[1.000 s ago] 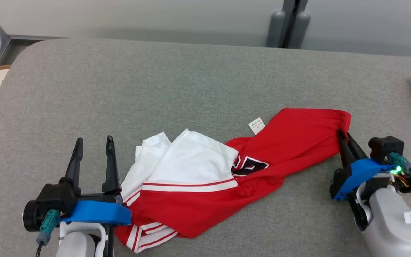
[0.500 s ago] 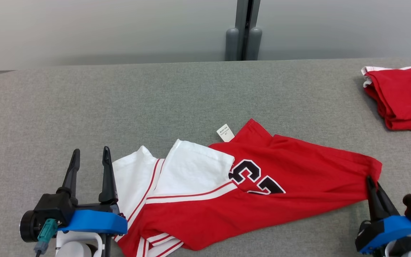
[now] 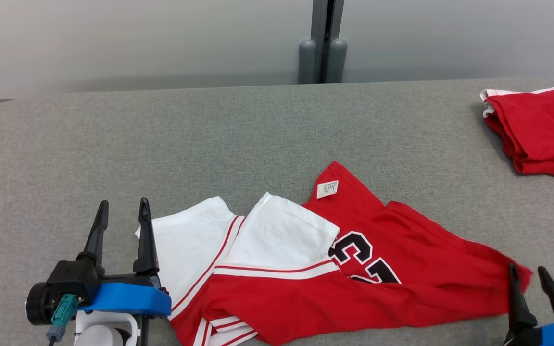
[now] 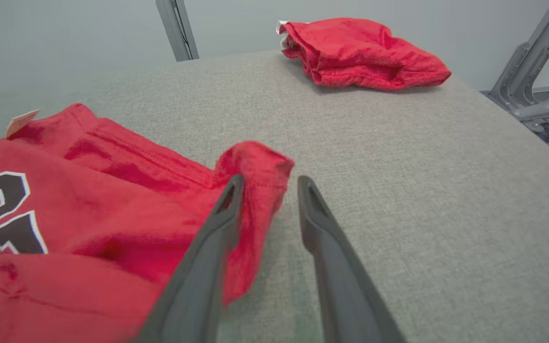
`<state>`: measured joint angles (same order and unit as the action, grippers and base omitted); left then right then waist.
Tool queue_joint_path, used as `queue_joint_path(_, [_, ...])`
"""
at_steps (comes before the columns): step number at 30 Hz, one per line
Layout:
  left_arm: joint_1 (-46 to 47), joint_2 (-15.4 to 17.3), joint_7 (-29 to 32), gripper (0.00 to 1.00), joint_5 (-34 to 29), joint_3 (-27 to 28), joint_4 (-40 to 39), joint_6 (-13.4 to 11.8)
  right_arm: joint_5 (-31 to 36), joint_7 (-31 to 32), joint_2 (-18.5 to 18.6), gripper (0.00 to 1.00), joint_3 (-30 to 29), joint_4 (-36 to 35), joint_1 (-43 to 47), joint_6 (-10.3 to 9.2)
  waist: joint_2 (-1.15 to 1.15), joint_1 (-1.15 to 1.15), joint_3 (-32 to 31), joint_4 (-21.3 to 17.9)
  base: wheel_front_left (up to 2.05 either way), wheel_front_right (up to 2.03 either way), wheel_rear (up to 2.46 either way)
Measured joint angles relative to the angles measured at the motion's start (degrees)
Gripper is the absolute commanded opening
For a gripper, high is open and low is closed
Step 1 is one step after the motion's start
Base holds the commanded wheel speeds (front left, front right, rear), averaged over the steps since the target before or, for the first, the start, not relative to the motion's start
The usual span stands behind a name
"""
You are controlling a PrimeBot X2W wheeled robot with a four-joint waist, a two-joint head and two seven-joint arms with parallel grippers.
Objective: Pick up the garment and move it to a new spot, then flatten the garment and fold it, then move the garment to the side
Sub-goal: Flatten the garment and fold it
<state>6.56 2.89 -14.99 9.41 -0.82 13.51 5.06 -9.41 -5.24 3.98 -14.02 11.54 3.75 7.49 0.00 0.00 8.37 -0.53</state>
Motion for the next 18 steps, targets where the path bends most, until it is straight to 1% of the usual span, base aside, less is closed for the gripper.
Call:
queue_joint_path(4, [0.08,0.01,-0.01,1.00,-0.43,0.25,-0.07,0.02,1.43,-3.03,-0.30,1.00,-0.30,-3.21,-0.91,0.00,0.00,0.00,-0.03,0.58,0.00,0.00,0.00])
queue_joint_path(7, [0.09,0.01,0.00,1.00,-0.65,0.51,-0.11,0.03,1.91,-5.03,-0.46,1.00,0.85,-5.01,-2.42,0.00,0.00,0.00,-0.03,1.06,0.00,0.00,0.00])
queue_joint_path(13, [0.04,0.01,-0.01,1.00,-0.94,1.15,-0.12,0.14,2.83,-7.99,-0.73,1.00,6.23,-7.46,-6.32,0.00,0.00,0.00,-0.18,1.81,0.00,0.00,0.00])
queue_joint_path(18, [0.04,0.01,-0.01,1.00,-1.01,1.36,-0.04,0.37,3.33,-9.04,-0.81,1.00,10.51,-6.95,-9.04,0.00,0.00,0.00,-0.35,2.42,0.00,0.00,0.00])
